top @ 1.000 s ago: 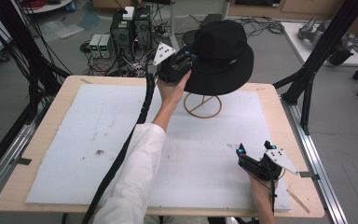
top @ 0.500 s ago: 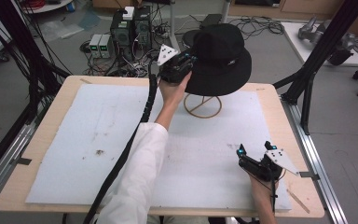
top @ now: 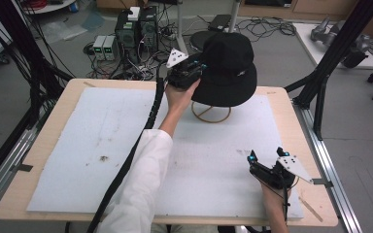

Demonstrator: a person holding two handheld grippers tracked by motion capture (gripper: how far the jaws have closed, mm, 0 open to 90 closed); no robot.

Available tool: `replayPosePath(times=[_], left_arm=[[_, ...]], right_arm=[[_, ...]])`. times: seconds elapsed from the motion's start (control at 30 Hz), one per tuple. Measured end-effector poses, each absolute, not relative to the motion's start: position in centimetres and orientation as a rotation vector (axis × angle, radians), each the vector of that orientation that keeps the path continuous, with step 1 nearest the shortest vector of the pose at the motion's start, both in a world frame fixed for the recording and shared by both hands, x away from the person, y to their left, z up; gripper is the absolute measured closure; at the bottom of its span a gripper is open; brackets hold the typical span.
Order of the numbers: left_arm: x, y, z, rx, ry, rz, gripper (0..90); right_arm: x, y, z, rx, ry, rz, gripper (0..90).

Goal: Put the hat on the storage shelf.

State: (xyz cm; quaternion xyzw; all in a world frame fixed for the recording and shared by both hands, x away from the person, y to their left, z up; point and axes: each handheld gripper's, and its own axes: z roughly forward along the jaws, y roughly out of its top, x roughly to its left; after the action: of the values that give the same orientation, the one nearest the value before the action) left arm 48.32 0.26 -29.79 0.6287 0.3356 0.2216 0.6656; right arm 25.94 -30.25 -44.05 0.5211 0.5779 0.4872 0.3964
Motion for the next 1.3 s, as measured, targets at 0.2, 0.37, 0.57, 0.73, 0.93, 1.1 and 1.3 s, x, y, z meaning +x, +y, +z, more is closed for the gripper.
replayPosePath(times=[0.2, 0.37, 0.57, 0.73, 0.93, 1.1, 1.3], left_arm=[[48.5, 0.7, -30.8, 1.404, 0.772, 0.481, 82.0], [48.5, 1.0, -31.2, 1.408, 0.777, 0.483, 79.7], [48.6, 1.2, -31.2, 1.415, 0.766, 0.475, 79.5], [48.5, 1.4, -31.0, 1.408, 0.760, 0.465, 73.9], [48.5, 1.9, -30.7, 1.393, 0.769, 0.460, 61.9], [48.2, 2.2, -30.5, 1.396, 0.780, 0.486, 49.7], [47.8, 3.3, -30.7, 1.389, 0.801, 0.515, 38.5]], right_arm=[[25.9, -30.2, -44.1, 1.323, 1.467, 1.235, 4.2], [25.9, -30.3, -44.1, 1.321, 1.462, 1.235, 4.2], [25.9, -30.3, -44.1, 1.315, 1.464, 1.231, 4.2], [25.9, -30.3, -44.1, 1.320, 1.465, 1.230, 4.3], [25.9, -30.3, -44.1, 1.318, 1.467, 1.230, 4.3], [26.0, -30.3, -44.1, 1.318, 1.467, 1.228, 4.3], [25.9, -30.3, -44.1, 1.322, 1.463, 1.227, 4.3]])
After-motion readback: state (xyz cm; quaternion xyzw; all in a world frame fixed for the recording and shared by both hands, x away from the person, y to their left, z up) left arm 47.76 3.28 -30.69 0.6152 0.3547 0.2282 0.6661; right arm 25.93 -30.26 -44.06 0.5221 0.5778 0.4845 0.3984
